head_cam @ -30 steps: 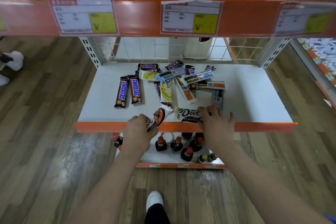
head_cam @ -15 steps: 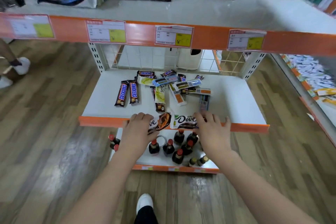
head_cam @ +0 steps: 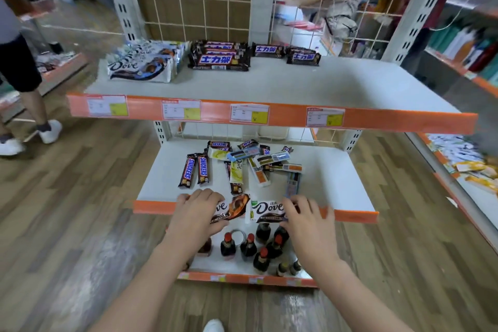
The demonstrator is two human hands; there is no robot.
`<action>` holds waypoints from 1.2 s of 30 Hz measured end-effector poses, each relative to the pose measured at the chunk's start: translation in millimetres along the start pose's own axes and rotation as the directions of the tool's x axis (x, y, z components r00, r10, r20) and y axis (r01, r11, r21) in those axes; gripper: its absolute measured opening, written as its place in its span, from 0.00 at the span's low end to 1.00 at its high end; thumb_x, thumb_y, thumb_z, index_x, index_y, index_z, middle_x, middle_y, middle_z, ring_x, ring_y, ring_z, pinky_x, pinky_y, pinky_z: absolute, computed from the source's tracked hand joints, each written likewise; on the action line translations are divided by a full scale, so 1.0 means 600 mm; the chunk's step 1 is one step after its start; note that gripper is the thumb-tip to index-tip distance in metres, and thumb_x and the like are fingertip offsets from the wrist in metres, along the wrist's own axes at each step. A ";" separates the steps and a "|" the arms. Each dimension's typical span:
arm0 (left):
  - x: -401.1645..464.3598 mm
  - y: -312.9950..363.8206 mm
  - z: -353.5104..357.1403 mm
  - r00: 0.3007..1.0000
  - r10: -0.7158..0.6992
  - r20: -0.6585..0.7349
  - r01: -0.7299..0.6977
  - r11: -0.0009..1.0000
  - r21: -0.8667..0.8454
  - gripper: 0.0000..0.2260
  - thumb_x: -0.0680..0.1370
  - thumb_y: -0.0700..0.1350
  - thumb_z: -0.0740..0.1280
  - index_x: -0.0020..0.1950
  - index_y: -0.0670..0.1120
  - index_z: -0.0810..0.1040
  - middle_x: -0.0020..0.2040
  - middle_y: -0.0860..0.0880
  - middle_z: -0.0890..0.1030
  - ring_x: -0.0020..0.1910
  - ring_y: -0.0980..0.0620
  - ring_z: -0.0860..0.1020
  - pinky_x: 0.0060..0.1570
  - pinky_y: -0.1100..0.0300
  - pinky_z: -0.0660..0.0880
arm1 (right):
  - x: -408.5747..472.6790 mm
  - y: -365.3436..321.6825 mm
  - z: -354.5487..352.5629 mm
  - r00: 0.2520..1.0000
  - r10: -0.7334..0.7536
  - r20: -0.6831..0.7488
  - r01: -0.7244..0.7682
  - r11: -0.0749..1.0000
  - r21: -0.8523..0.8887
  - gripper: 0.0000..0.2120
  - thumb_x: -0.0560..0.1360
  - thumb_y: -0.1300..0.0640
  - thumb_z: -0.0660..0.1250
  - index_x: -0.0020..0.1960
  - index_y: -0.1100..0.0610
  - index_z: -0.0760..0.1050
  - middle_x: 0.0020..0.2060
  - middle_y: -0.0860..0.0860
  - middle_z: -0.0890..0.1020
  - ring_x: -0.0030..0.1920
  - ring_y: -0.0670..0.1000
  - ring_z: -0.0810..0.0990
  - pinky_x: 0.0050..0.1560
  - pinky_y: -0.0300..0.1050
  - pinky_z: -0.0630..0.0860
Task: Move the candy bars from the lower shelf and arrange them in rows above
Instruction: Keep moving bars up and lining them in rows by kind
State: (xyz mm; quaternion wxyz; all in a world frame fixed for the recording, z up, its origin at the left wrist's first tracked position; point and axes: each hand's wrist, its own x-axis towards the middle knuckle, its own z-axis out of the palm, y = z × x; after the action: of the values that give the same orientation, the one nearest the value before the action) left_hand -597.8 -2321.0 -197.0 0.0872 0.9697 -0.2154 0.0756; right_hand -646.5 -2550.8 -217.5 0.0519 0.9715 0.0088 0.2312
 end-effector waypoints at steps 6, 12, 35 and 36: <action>0.035 -0.013 -0.088 0.989 0.123 -0.078 -0.113 0.986 0.122 0.26 0.51 0.58 0.81 0.44 0.51 0.81 0.40 0.55 0.81 0.38 0.53 0.81 0.36 0.55 0.75 | 0.047 0.007 -0.066 0.998 -0.014 -0.062 0.019 0.996 0.087 0.29 0.55 0.53 0.83 0.53 0.52 0.75 0.45 0.52 0.81 0.45 0.57 0.81 0.41 0.55 0.77; 0.078 -0.018 -0.166 0.967 0.208 -0.146 -0.182 0.967 0.178 0.24 0.55 0.58 0.80 0.46 0.51 0.81 0.41 0.54 0.81 0.40 0.53 0.81 0.38 0.55 0.74 | 0.106 0.019 -0.124 0.994 -0.015 -0.104 0.022 0.998 0.066 0.27 0.56 0.52 0.81 0.53 0.52 0.78 0.45 0.51 0.81 0.44 0.56 0.81 0.41 0.53 0.77; 0.247 -0.149 -0.388 0.963 0.090 -0.253 -0.064 0.992 0.110 0.22 0.72 0.55 0.70 0.63 0.49 0.75 0.62 0.49 0.76 0.64 0.47 0.72 0.57 0.49 0.63 | 0.428 -0.029 -0.254 0.955 -0.078 -0.287 0.068 0.997 -0.046 0.29 0.55 0.50 0.82 0.54 0.53 0.80 0.48 0.53 0.82 0.47 0.56 0.82 0.48 0.58 0.77; 0.250 -0.159 -0.390 0.959 0.091 -0.269 -0.067 0.993 0.100 0.22 0.71 0.54 0.72 0.62 0.48 0.76 0.60 0.49 0.77 0.62 0.47 0.73 0.56 0.49 0.64 | 0.436 -0.033 -0.251 0.943 -0.090 -0.319 0.078 0.996 -0.050 0.29 0.54 0.50 0.83 0.52 0.53 0.81 0.46 0.53 0.82 0.44 0.56 0.82 0.45 0.57 0.77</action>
State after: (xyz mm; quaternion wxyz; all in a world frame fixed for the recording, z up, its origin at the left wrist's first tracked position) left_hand -448.2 -2249.4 45.2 0.0694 0.9435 -0.2363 0.2217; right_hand -480.6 -2505.6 31.2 0.0773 0.9185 0.0544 0.3840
